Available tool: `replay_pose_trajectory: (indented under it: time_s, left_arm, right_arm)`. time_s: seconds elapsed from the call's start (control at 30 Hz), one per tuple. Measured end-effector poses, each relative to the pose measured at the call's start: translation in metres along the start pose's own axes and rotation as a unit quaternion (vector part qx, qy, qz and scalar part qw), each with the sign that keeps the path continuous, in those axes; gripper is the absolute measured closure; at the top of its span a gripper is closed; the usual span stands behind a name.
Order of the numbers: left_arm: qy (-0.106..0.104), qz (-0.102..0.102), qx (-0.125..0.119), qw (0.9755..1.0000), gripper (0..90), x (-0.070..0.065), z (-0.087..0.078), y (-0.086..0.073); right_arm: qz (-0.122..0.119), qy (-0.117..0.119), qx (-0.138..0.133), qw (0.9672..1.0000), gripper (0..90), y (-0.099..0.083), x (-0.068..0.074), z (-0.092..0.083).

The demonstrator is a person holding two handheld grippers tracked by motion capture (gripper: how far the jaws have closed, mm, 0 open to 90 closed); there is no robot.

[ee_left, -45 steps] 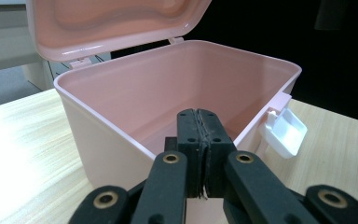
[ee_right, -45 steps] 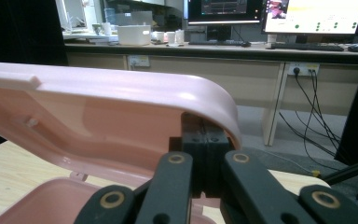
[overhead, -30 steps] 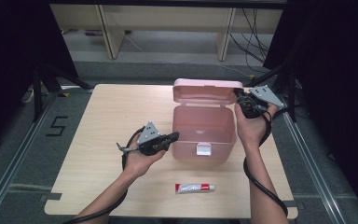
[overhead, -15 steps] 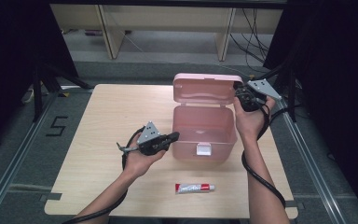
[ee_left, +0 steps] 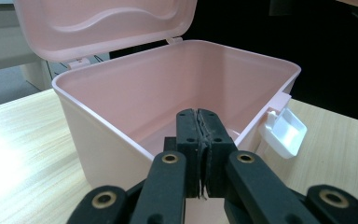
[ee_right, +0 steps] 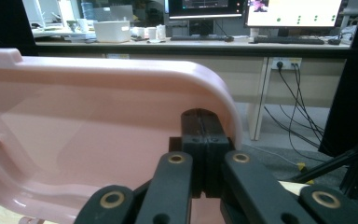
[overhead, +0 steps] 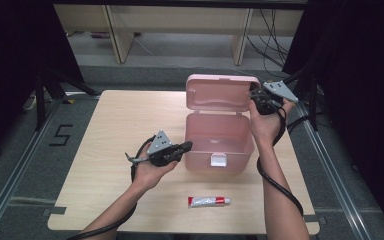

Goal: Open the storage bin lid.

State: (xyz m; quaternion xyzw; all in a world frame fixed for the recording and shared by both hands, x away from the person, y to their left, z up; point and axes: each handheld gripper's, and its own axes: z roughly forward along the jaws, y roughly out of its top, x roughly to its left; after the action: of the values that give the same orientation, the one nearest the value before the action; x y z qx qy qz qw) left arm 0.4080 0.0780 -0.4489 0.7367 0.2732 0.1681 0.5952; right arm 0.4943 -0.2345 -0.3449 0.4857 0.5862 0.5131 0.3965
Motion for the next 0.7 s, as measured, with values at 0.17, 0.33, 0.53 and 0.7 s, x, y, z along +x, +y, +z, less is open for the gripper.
replay_pose_trajectory:
  time_s: [0.17,0.33,0.53,0.7]
  left_arm:
    - [0.000,0.001,0.000,1.0000,87.0,0.000,0.000,0.000]
    - [0.000,0.001,0.000,1.0000,87.0,0.000,0.000,0.000]
    - [0.000,0.000,0.000,1.0000,86.9,0.000,0.000,0.000]
    - [-0.001,0.000,0.000,1.0000,86.9,0.000,0.000,0.000]
  right_arm:
    - [0.004,-0.007,-0.001,1.0000,90.0,-0.001,0.000,0.006]
    - [0.006,-0.011,0.002,0.9999,90.0,-0.001,0.000,0.011]
    - [0.009,-0.017,0.009,0.9998,90.0,-0.001,-0.001,0.017]
    - [0.003,-0.021,0.010,0.9997,90.0,-0.002,-0.001,0.021]
